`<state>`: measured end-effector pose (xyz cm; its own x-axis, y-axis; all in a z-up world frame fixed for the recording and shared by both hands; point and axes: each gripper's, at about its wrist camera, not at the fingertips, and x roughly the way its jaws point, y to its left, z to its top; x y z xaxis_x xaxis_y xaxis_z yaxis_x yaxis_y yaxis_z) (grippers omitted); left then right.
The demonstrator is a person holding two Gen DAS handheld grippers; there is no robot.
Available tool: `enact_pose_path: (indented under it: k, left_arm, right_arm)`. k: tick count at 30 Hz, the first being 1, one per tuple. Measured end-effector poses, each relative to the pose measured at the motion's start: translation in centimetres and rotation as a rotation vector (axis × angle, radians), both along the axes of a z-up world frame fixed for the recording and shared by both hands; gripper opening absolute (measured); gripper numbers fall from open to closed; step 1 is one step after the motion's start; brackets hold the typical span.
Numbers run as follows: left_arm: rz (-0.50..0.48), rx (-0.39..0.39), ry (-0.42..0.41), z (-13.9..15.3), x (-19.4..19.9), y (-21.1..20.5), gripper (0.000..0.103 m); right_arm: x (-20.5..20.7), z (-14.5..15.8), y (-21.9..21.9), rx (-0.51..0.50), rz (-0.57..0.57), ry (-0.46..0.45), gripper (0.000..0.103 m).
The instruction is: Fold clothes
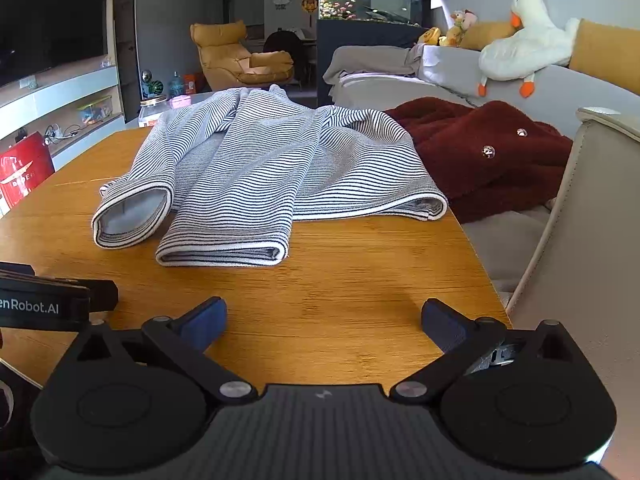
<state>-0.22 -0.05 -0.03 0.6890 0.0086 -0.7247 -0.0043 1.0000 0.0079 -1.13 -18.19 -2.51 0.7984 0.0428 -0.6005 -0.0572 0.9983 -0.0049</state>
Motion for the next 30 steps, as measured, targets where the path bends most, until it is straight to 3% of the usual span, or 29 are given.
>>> enact_pose_path:
  k: [5, 8, 11, 14, 16, 18, 23, 27, 30]
  left_arm:
    - [-0.039, 0.008, 0.007, 0.1, 0.0, 0.3, 0.103]
    - [-0.065, -0.052, 0.024, 1.0, 0.3, 1.4, 0.103]
    - [-0.090, -0.116, -0.041, 3.7, 1.5, 2.9, 0.103]
    - [-0.137, -0.100, -0.136, 6.1, 4.5, 3.5, 0.103]
    - [-0.150, -0.059, -0.182, 7.1, 7.6, 3.0, 0.103]
    - [-0.154, -0.050, -0.181, 7.5, 10.8, 2.7, 0.103]
    - [-0.184, -0.051, -0.185, 7.2, 17.6, 2.6, 0.103]
    - [-0.183, -0.097, -0.173, 6.4, 21.7, 3.3, 0.103]
    - [-0.191, -0.157, -0.162, 5.6, 23.5, 4.0, 0.103]
  right_arm:
    - [-0.1, 0.0, -0.2, 0.000, 0.032, -0.036, 0.103]
    - [0.0, 0.5, -0.6, 0.054, 0.058, -0.031, 0.103]
    - [0.5, 2.0, -2.1, 0.179, 0.091, -0.030, 0.103]
    - [1.3, 4.5, -2.9, 0.169, 0.090, -0.167, 0.103]
    - [3.0, 5.6, -2.7, 0.119, 0.073, -0.255, 0.103]
    - [5.9, 5.9, -2.2, 0.068, 0.042, -0.263, 0.103]
    - [12.8, 6.3, -1.1, 0.051, 0.042, -0.278, 0.102]
    - [18.6, 6.9, 0.6, -0.002, 0.076, -0.285, 0.080]
    - [22.6, 6.7, 2.2, -0.028, 0.128, -0.276, 0.078]
